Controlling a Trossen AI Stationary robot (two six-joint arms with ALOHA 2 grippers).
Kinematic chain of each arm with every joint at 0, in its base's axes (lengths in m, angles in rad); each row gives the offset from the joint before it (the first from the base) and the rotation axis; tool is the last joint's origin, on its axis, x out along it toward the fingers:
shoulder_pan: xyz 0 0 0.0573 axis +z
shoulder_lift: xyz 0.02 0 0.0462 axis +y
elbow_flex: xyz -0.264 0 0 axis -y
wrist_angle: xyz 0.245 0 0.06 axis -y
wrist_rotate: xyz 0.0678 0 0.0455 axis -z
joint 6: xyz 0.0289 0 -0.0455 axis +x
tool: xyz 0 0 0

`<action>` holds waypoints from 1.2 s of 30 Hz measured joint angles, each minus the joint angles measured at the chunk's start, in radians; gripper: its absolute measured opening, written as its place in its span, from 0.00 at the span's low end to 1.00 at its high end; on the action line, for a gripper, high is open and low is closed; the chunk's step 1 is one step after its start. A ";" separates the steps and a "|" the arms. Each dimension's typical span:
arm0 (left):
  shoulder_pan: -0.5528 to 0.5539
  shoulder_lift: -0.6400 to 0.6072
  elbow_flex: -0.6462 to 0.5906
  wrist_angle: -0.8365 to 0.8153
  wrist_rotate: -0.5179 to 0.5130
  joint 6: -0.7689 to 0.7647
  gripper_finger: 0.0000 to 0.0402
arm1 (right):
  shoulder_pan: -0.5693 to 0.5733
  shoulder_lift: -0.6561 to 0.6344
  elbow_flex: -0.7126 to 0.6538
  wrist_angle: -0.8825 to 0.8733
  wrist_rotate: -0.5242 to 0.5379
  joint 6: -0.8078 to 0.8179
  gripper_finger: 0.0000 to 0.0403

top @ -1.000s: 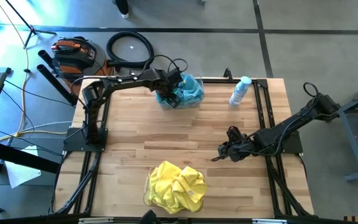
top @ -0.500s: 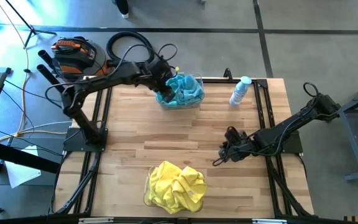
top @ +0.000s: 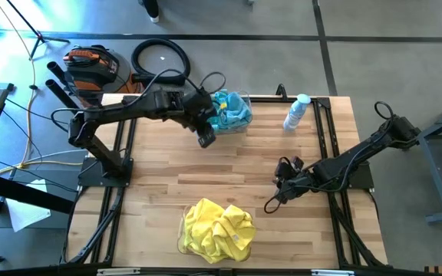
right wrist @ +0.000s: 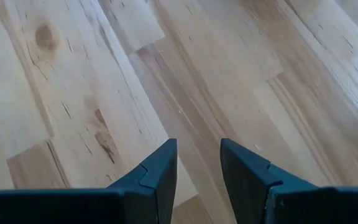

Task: Sort microfiber towel by color & place in baskets
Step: Return to Home Position

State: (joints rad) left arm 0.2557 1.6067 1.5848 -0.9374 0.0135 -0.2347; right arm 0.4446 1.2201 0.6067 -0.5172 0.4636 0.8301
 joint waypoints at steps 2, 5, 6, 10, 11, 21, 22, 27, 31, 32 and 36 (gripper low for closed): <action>-0.020 0.006 0.000 -0.002 0.001 -0.009 0.02 | 0.000 0.000 0.000 -0.006 -0.002 -0.001 0.29; -0.055 0.006 0.000 0.000 -0.002 -0.101 0.00 | 0.000 0.000 0.000 -0.002 -0.039 -0.055 0.24; -0.069 0.006 0.000 0.002 -0.010 -0.113 0.00 | 0.000 0.000 0.000 -0.001 -0.053 -0.081 0.21; -0.137 0.006 0.000 0.006 -0.043 -0.089 0.00 | 0.000 0.000 0.000 0.000 -0.084 -0.156 0.03; -0.155 0.006 0.000 0.013 -0.054 -0.079 0.00 | 0.001 0.000 0.000 0.004 -0.087 -0.167 0.02; -0.290 -0.058 -0.267 0.376 -0.096 0.062 0.00 | 0.000 0.000 0.000 0.025 -0.101 -0.205 0.01; -0.297 -0.071 -0.317 0.426 -0.095 0.062 0.00 | 0.000 0.000 0.000 0.027 -0.105 -0.203 0.01; -0.314 -0.172 -0.551 0.682 -0.063 0.038 0.00 | 0.000 0.000 0.000 0.030 -0.125 -0.179 0.01; -0.326 -0.295 -0.738 0.872 -0.059 0.029 0.00 | 0.000 0.000 0.000 0.044 -0.124 -0.133 0.00; -0.328 -0.330 -0.788 0.926 -0.061 0.029 0.00 | 0.000 0.000 0.000 0.047 -0.125 -0.117 0.00; -0.339 -0.479 -0.990 1.160 -0.077 0.029 0.00 | 0.000 0.000 0.000 0.053 -0.131 -0.030 0.00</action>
State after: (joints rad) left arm -0.0830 1.1282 0.5948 0.2229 -0.0632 -0.2058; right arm 0.4446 1.2201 0.6067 -0.4638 0.3326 0.7996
